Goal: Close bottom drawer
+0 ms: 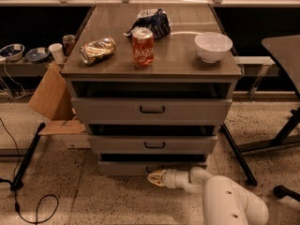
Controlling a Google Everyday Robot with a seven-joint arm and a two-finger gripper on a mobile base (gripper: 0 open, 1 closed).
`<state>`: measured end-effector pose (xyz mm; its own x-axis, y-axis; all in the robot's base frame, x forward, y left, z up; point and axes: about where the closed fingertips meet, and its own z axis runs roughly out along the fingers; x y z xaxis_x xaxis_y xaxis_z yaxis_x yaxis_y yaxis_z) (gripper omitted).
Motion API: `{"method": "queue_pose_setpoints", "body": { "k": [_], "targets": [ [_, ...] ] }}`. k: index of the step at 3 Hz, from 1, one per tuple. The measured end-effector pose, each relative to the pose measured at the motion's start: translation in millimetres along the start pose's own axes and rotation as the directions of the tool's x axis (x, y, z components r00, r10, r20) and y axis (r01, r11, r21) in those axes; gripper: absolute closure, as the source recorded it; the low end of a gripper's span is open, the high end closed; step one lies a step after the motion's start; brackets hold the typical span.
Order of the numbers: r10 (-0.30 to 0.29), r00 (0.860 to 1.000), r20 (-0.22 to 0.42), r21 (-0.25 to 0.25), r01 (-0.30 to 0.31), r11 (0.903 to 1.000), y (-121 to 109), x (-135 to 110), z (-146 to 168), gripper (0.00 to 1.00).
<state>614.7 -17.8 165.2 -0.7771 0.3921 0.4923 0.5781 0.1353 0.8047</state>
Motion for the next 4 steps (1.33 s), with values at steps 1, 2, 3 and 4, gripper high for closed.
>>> {"method": "queue_pose_setpoints", "body": {
  "k": [1,2,3,4],
  "targets": [
    [0.021,0.999,0.033,-0.009,-0.021,0.9997,1.0,-0.7,-1.9,1.00],
    [0.054,0.997,0.063,-0.021,-0.053,0.9984,3.1,-1.0,-1.2,1.00],
    [0.096,0.992,0.081,-0.023,-0.094,0.9953,2.8,-2.6,1.2,1.00],
    [0.148,0.986,0.074,-0.011,-0.148,0.9890,-0.7,-3.9,7.5,1.00]
  ]
}}
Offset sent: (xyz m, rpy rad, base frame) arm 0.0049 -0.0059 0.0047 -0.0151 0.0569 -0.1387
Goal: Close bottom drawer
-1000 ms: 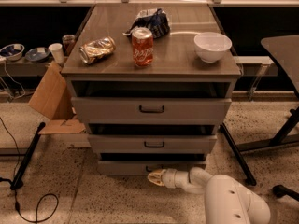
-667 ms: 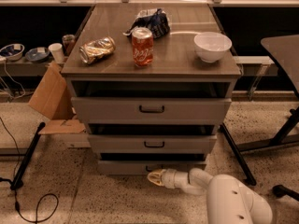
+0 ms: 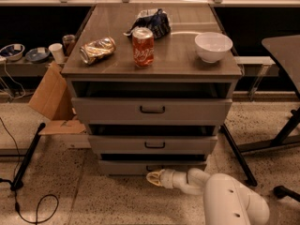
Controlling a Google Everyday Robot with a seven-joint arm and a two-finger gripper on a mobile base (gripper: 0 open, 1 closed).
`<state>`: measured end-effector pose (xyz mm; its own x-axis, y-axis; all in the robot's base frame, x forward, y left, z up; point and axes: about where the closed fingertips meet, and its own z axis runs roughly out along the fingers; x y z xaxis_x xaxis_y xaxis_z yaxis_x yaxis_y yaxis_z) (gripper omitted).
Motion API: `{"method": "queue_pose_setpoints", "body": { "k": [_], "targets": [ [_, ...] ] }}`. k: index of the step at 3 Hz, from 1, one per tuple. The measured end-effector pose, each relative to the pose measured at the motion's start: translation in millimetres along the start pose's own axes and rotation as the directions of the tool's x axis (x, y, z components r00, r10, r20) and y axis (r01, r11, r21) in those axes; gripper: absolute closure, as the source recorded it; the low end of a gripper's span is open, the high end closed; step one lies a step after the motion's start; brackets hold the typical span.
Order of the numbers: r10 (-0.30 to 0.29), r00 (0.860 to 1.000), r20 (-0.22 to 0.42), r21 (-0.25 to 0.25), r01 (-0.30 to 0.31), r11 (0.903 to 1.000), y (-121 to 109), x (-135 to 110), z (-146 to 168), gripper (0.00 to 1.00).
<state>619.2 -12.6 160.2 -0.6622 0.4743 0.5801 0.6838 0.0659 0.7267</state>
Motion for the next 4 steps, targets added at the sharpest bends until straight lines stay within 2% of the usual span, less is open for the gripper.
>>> {"method": "queue_pose_setpoints", "body": {
  "k": [1,4],
  "targets": [
    [0.030,0.999,-0.035,0.023,-0.029,0.9993,-6.9,3.6,7.1,1.00],
    [-0.015,0.999,-0.048,0.053,0.018,0.9984,-28.2,3.9,-19.6,1.00]
  ]
}}
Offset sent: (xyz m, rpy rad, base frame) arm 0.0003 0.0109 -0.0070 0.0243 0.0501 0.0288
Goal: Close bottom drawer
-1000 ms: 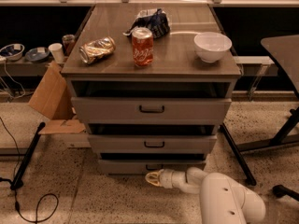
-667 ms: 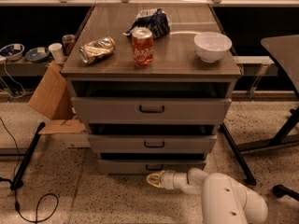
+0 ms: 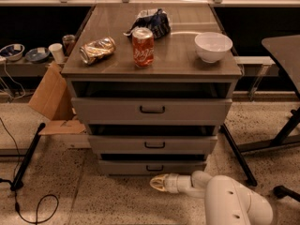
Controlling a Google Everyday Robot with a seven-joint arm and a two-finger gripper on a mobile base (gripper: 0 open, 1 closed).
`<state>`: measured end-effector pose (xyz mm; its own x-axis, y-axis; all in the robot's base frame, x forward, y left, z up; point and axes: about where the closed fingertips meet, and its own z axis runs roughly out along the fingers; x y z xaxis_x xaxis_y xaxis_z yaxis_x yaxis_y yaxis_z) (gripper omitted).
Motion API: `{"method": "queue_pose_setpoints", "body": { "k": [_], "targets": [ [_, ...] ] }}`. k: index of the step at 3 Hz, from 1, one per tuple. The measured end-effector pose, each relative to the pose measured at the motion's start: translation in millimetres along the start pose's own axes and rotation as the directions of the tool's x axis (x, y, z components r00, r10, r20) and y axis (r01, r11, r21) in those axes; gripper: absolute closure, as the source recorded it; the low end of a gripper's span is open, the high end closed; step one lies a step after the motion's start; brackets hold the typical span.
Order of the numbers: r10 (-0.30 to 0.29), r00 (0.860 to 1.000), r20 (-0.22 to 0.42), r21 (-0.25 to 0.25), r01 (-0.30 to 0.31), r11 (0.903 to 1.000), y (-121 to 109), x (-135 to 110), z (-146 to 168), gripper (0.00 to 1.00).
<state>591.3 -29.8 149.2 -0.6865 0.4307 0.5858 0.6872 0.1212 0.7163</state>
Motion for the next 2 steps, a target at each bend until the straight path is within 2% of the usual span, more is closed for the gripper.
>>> {"method": "queue_pose_setpoints", "body": {
  "k": [2],
  "targets": [
    [-0.090,0.995,-0.051,-0.018,0.089,0.9958,-10.4,4.9,-11.9,1.00]
  ]
}}
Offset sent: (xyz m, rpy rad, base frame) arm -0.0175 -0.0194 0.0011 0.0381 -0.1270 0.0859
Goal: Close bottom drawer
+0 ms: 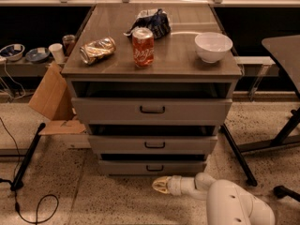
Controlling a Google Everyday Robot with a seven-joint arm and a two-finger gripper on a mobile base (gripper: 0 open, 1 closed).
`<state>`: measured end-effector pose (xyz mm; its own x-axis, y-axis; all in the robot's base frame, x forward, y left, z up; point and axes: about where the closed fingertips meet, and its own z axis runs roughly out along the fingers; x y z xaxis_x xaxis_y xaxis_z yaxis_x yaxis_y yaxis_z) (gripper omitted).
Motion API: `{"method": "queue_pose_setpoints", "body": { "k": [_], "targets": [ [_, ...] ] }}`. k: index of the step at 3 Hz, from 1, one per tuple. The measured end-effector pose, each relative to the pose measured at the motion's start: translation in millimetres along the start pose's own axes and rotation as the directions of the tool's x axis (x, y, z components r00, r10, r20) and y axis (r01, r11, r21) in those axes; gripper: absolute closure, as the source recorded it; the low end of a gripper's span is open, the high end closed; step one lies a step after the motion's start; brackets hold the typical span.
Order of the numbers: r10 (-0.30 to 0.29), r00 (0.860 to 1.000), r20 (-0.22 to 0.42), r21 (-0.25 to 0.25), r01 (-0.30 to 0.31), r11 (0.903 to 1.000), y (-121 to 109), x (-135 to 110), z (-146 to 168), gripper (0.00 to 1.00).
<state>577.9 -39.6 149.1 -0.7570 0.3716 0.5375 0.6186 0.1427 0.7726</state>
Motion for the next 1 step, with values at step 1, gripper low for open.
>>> {"method": "queue_pose_setpoints", "body": {
  "k": [1],
  "targets": [
    [-0.042,0.999,-0.026,-0.040,0.041,0.9983,-1.2,3.1,-4.2,1.00]
  ]
}}
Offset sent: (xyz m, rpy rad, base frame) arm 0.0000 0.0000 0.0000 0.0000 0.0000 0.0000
